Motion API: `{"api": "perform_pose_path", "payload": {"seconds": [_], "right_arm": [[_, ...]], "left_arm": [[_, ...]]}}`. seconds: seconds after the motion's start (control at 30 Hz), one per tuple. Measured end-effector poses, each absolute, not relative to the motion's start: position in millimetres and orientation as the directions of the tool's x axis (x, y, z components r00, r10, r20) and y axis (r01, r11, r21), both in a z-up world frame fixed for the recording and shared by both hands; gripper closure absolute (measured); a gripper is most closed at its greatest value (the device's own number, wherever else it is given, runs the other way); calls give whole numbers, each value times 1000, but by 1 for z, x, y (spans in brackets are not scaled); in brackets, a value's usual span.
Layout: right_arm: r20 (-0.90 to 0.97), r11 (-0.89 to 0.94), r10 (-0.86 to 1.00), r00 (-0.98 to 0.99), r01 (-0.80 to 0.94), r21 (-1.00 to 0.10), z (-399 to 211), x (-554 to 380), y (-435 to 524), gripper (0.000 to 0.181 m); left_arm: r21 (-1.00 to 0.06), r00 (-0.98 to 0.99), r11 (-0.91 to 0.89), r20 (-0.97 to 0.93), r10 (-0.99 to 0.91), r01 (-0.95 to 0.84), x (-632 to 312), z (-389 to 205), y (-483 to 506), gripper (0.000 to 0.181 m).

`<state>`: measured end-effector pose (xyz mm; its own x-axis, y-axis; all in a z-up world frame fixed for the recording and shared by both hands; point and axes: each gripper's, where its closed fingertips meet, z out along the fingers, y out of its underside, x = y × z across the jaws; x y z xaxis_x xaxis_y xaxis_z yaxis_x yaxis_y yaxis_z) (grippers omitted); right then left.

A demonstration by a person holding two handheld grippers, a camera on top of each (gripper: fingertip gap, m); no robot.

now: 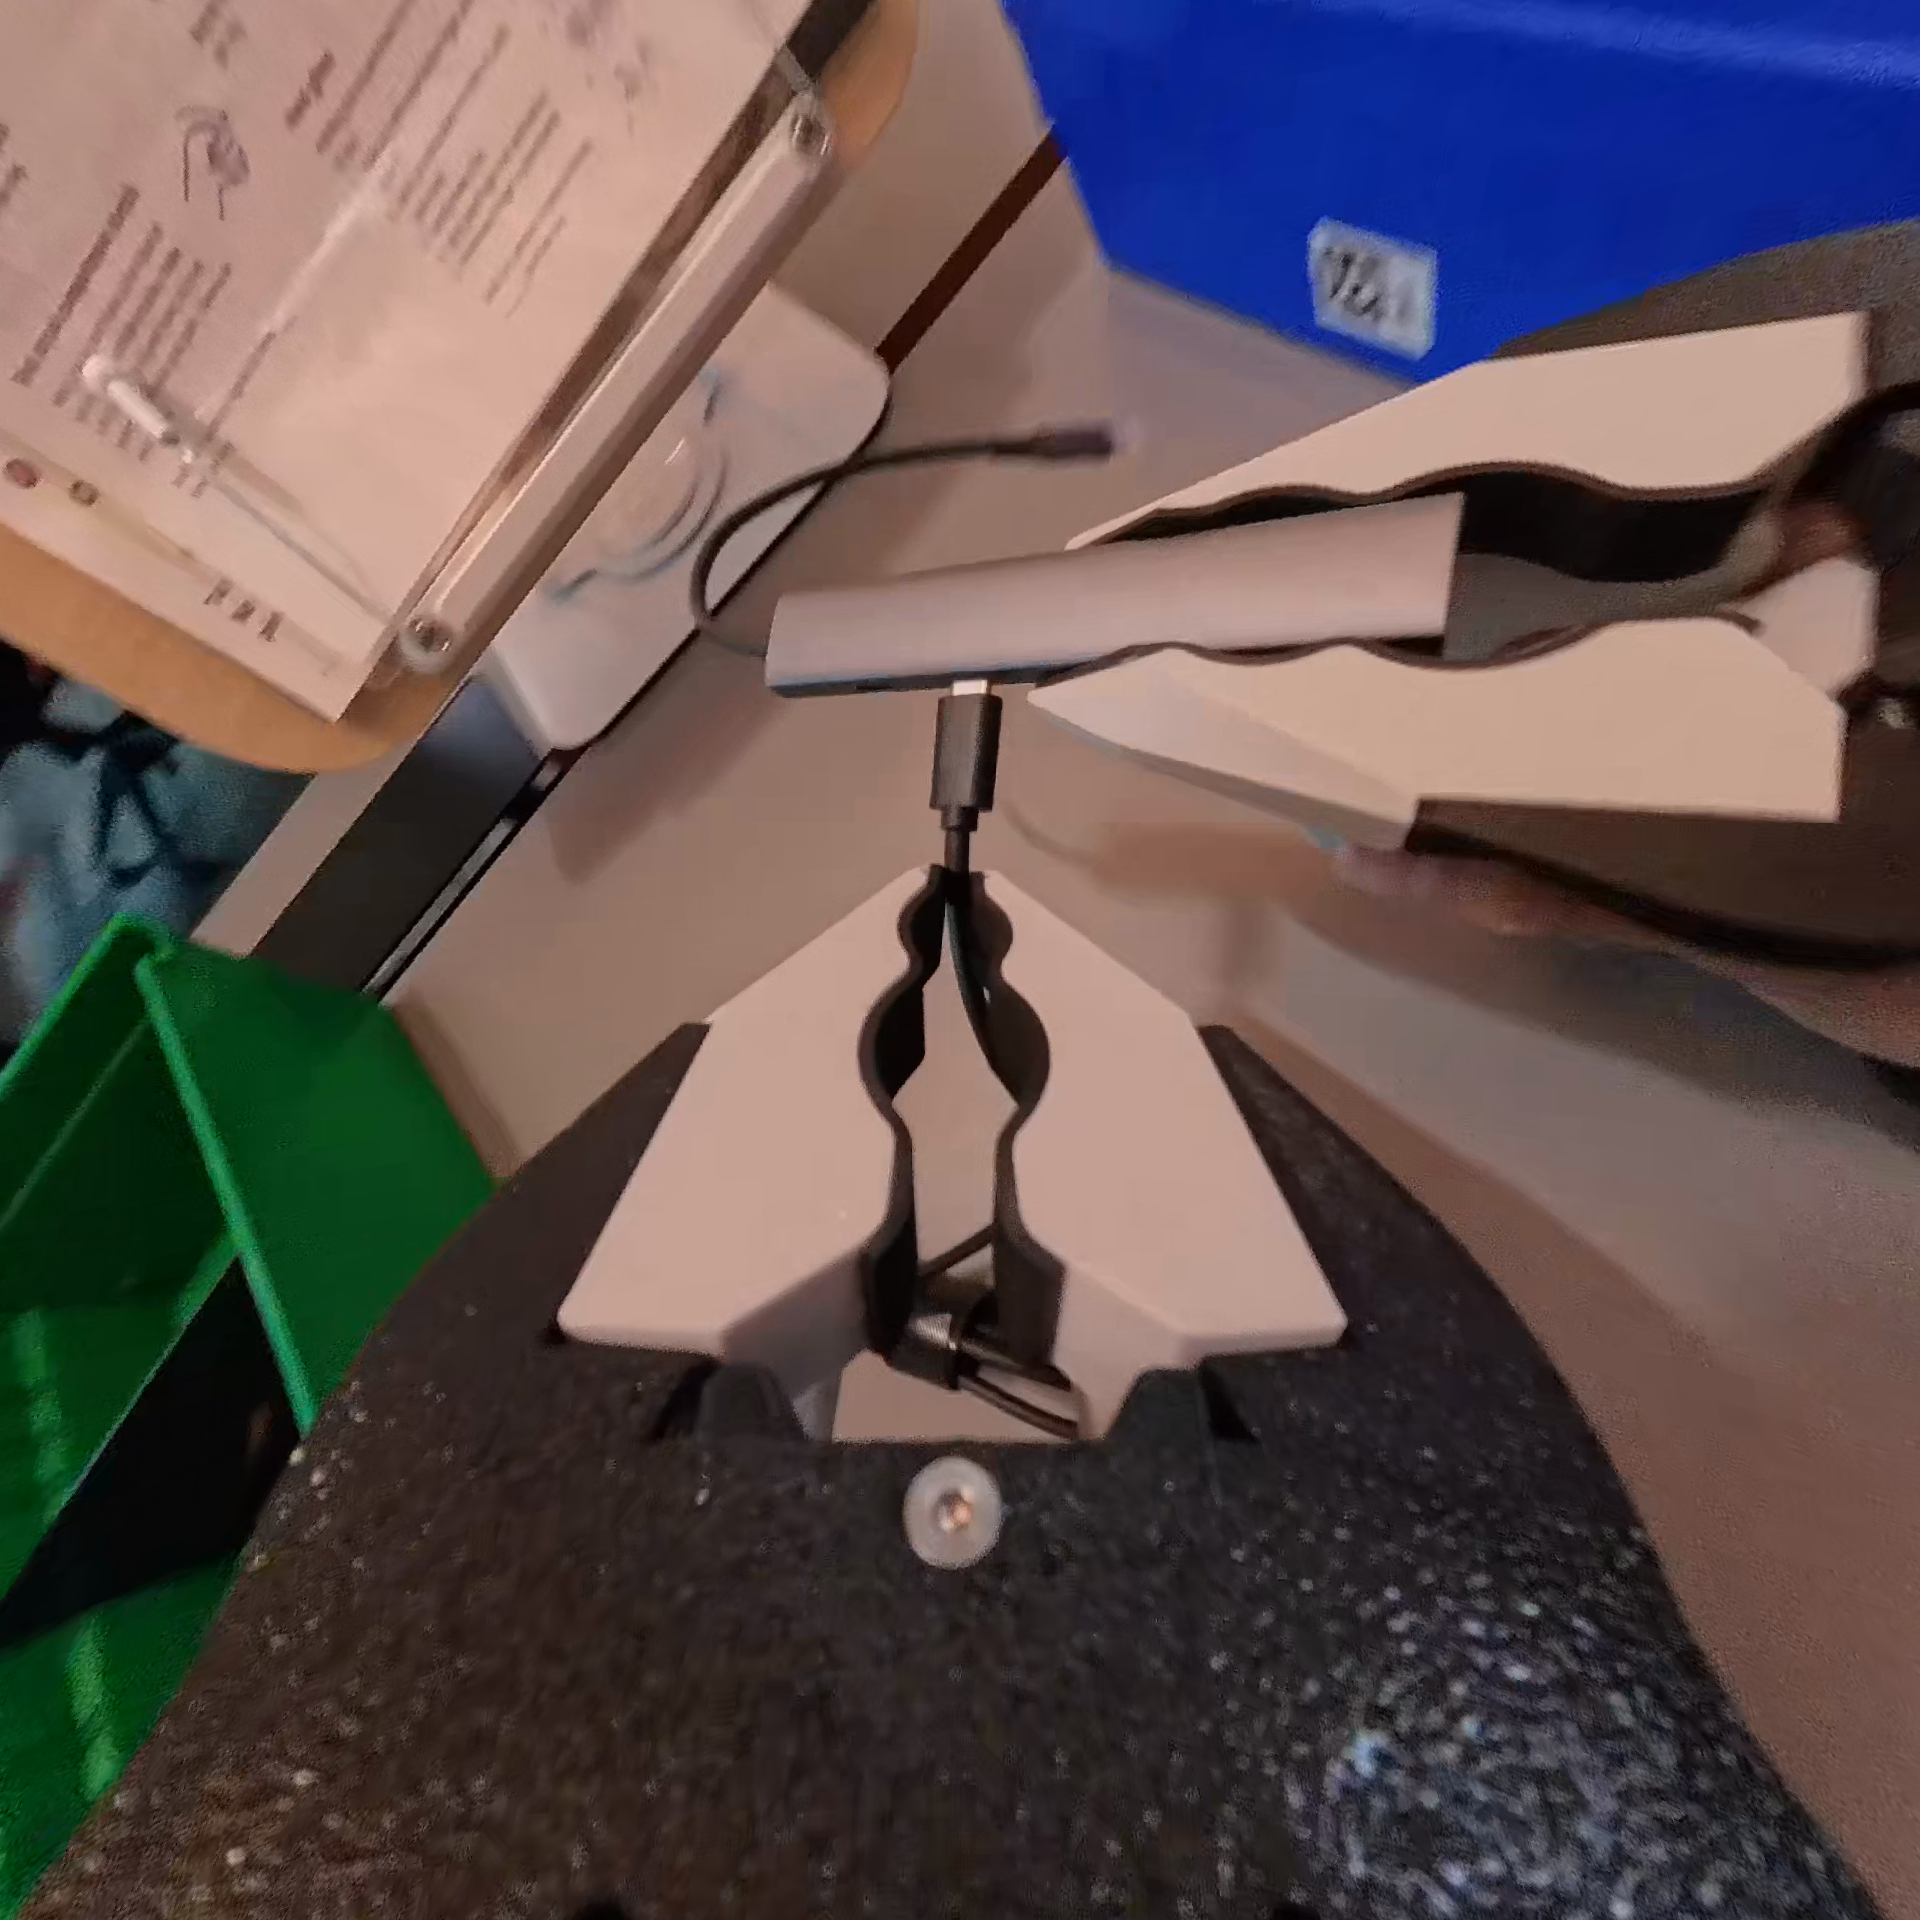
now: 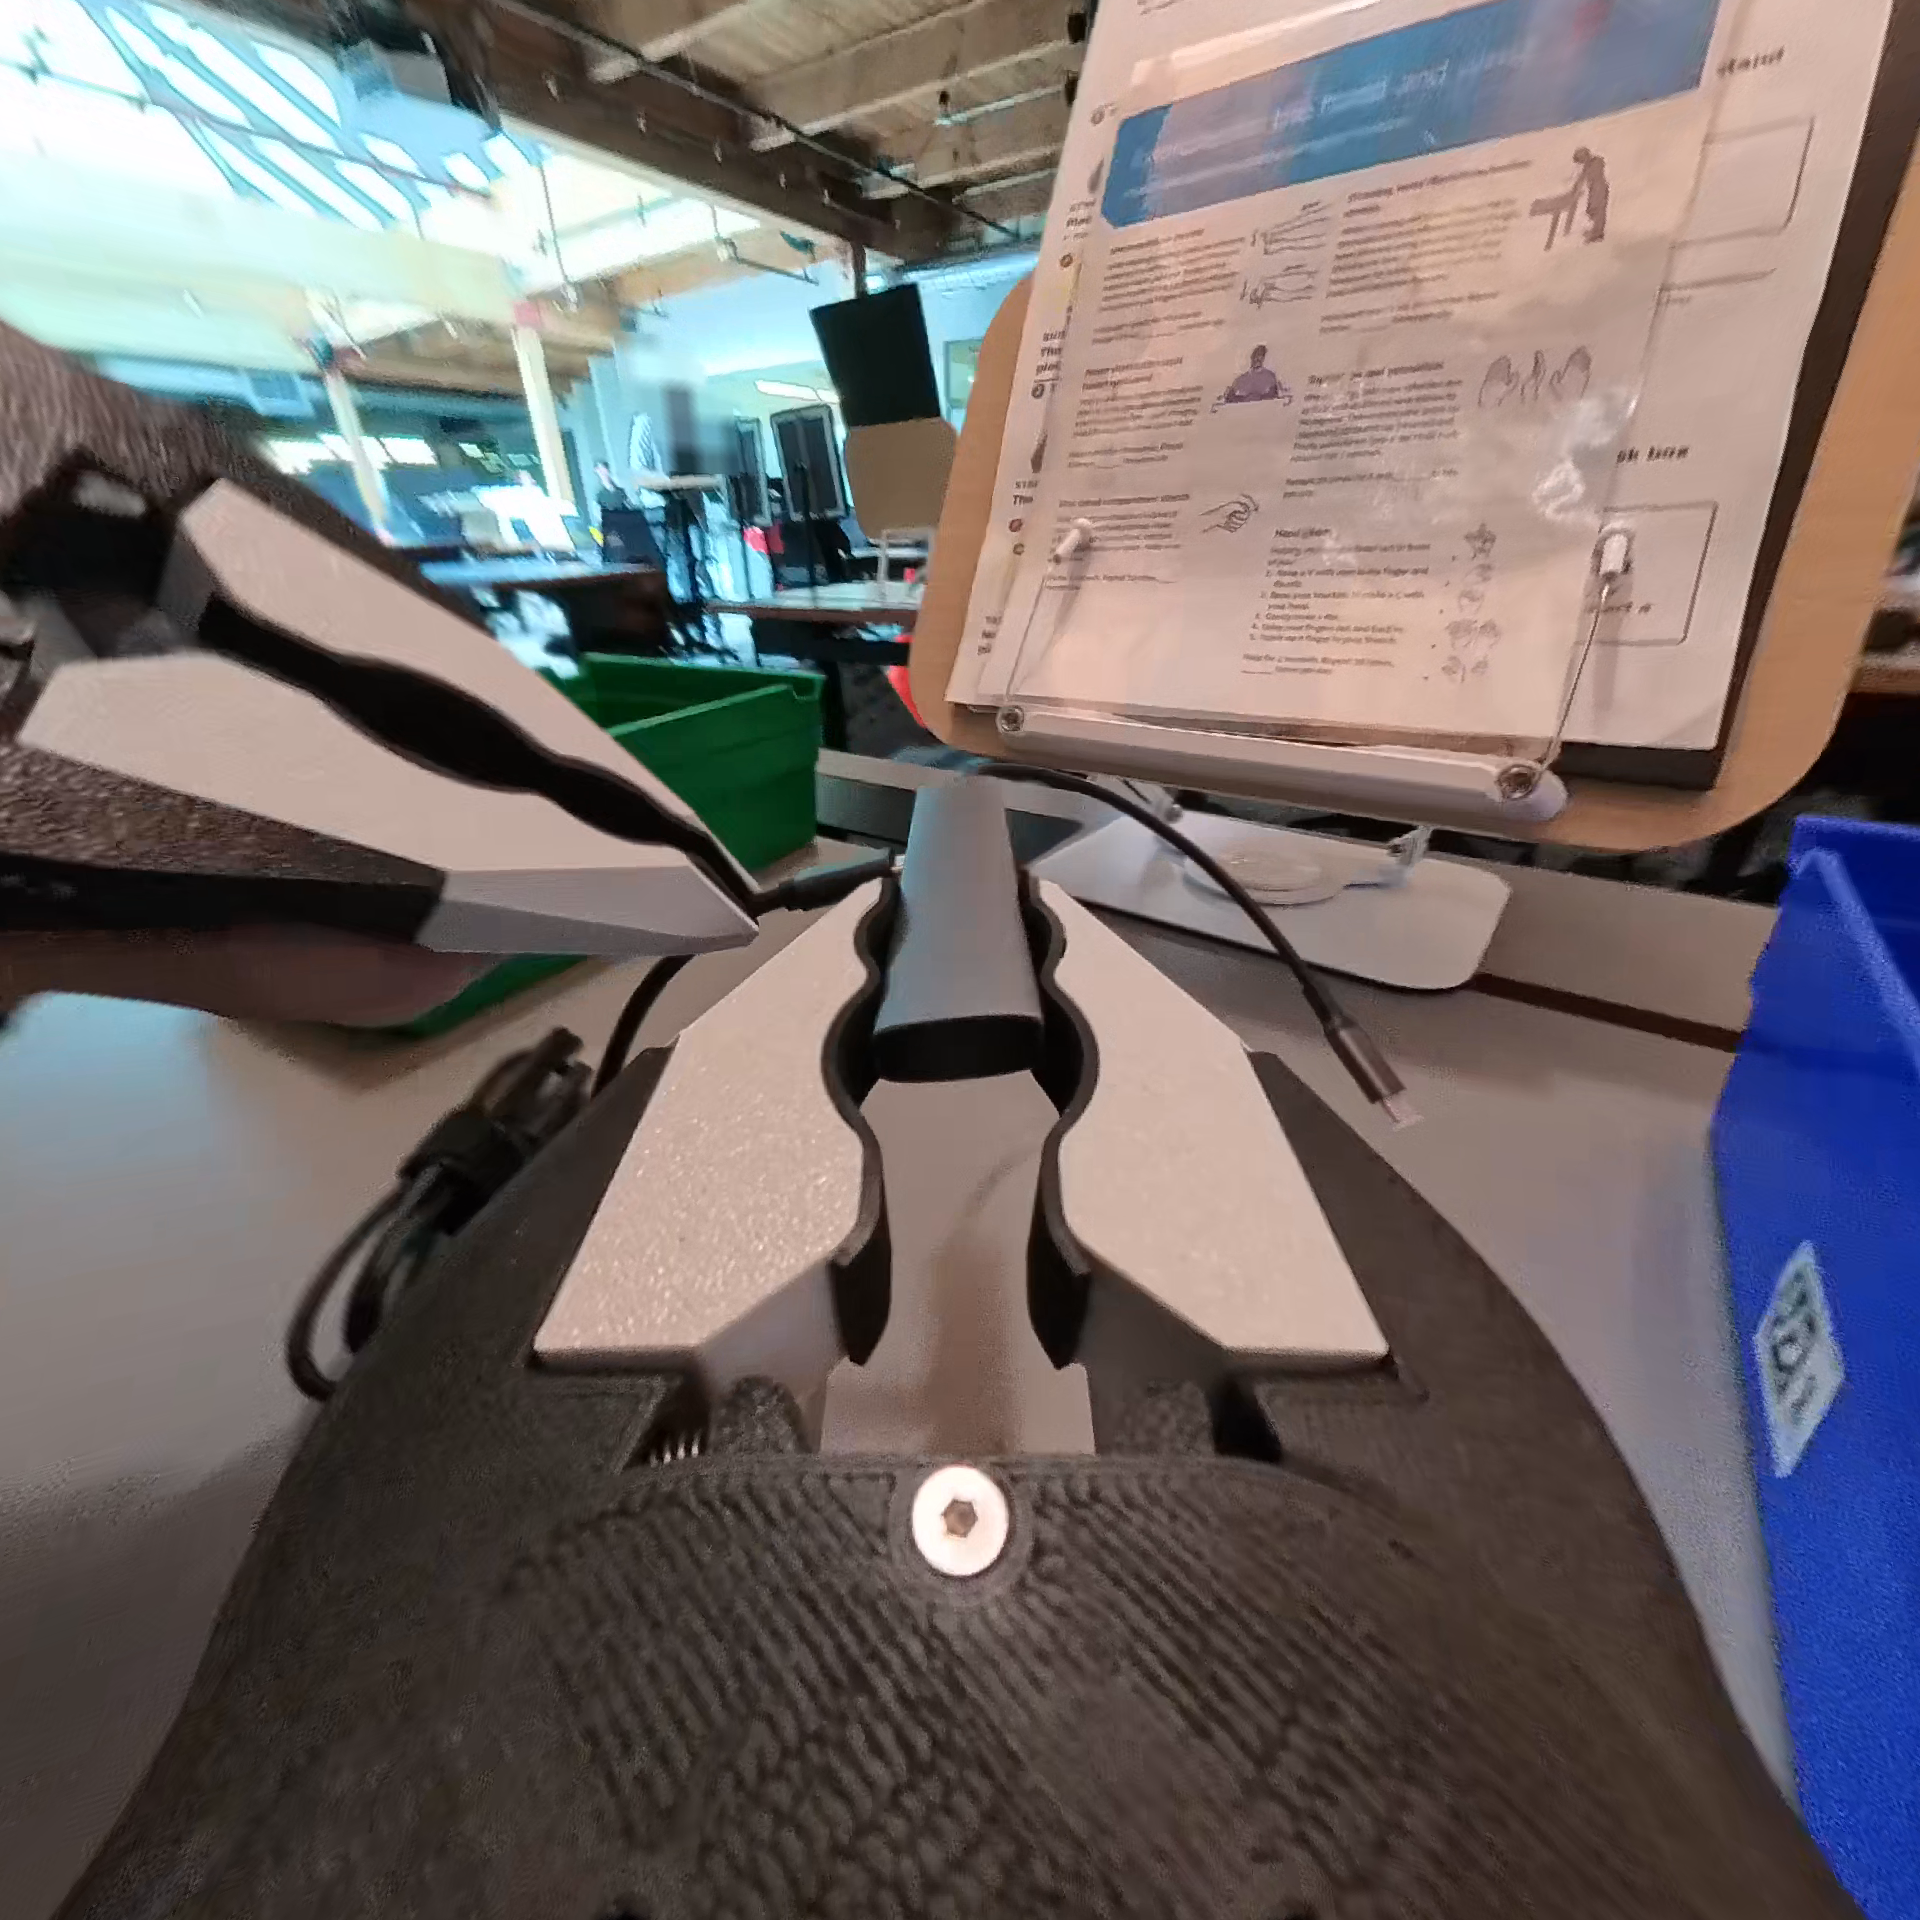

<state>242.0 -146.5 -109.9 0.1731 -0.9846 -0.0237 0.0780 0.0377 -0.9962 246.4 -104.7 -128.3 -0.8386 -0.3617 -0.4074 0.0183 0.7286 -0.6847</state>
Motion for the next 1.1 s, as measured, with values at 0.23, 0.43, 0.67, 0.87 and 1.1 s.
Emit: {"api": "perform_pose_path", "payload": {"seconds": [0.23,0.43,0.67,0.87,1.1], "right_arm": [[-193,227,-933,305,79,-971,-105,239,-141,159],[-237,280,-906,349,77,-957,-103,237,-134,159],[-234,286,-899,371,94,-954,-104,237,-132,159],[-107,185,-930,351,200,-962,-92,231,-130,159],[78,-16,-958,276,220,-975,-95,233,-124,159]], "left_arm": [[-874,-918,485,-207,-339,18,241,-114,-106,163],[-933,-920,360,-151,-362,11,238,-108,-107,162],[-936,-882,349,-197,-427,41,239,-107,-109,171],[-918,-902,396,-186,-390,17,234,-106,-106,171],[-902,-918,427,-114,-380,-64,233,-108,-102,172]]}}
